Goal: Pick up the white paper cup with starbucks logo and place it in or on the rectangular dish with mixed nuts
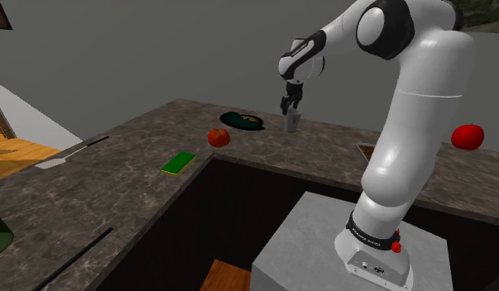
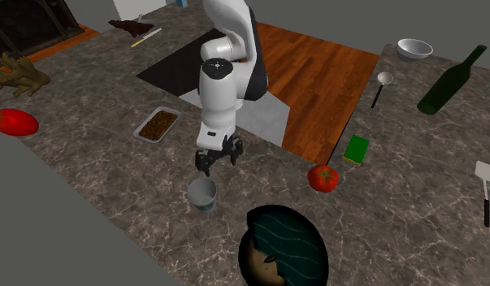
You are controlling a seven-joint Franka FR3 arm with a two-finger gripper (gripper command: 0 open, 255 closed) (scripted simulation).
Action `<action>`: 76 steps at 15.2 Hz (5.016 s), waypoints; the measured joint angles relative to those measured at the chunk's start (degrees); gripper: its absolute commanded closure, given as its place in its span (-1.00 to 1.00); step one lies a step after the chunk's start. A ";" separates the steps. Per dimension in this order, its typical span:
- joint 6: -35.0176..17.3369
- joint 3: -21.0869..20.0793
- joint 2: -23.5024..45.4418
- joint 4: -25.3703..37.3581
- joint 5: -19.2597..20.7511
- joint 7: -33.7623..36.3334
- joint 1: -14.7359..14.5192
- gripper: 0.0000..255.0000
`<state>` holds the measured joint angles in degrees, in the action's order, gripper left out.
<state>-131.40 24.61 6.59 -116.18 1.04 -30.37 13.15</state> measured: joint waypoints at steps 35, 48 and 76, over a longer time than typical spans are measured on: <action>-1.30 0.17 8.59 6.74 -4.53 -4.74 3.03 1.00; 7.47 0.84 4.89 12.15 -2.56 -3.91 2.53 1.00; 13.38 7.28 -40.39 -22.36 19.16 -12.22 15.52 1.00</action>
<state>-118.02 31.89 -33.80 -138.54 20.20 -42.59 28.67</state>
